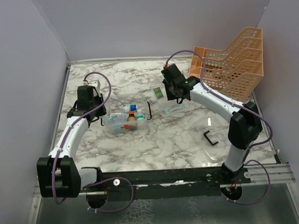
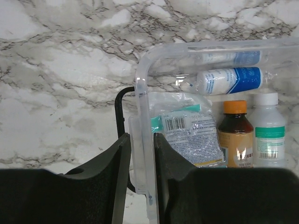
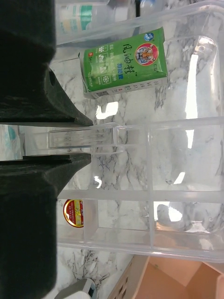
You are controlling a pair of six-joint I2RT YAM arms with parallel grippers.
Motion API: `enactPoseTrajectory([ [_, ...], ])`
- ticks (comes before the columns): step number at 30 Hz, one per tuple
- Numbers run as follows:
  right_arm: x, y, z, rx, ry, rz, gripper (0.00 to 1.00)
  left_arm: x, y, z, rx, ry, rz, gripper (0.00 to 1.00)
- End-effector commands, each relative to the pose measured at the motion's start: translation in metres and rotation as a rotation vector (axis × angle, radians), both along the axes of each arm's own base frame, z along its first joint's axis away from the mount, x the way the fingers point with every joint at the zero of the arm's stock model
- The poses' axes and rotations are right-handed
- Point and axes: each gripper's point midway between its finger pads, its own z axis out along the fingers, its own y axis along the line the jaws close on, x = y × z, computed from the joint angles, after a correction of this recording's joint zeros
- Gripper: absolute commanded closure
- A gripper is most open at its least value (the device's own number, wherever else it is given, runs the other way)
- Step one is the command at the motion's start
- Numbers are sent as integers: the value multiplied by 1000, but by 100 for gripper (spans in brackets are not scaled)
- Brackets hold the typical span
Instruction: Organize the medicine kit
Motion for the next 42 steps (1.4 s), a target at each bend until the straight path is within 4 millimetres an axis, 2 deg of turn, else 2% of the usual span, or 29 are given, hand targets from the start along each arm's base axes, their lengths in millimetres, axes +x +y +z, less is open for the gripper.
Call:
enactPoseTrajectory([
  [1,3,8,58,65,-117,66,96,-8,-36,-3,-101,3,-165,82],
  [7,-6,17,73,81,-141,208,96,-12,-58,-3,-127,12,-223,81],
  [9,-10,24,75,88,-145,289,96,-12,-65,-1,-136,11,-241,78],
  [11,-15,31,74,99,-139,356,96,-13,-67,1,-138,15,-244,68],
  [15,-18,41,75,106,-140,447,97,-10,-58,13,-112,-19,-184,48],
  [19,-21,54,81,97,-156,543,97,-6,-45,37,-87,-86,-98,44],
  [22,-24,66,85,83,-174,613,96,-4,-30,64,-69,-167,1,44],
  [26,-37,90,91,95,-191,748,96,-6,2,102,-31,-267,204,42],
  [29,-47,111,95,100,-207,846,96,-8,16,128,-23,-330,290,40],
  [33,-65,136,91,116,-163,996,96,-9,19,164,-51,-399,325,39],
  [36,-77,151,80,112,-121,1070,96,-8,16,181,-77,-424,321,38],
  [39,-86,162,66,71,-85,1122,96,-6,12,191,-98,-437,307,37],
  [42,-93,169,58,45,-65,1169,96,-5,8,193,-115,-435,291,36],
])
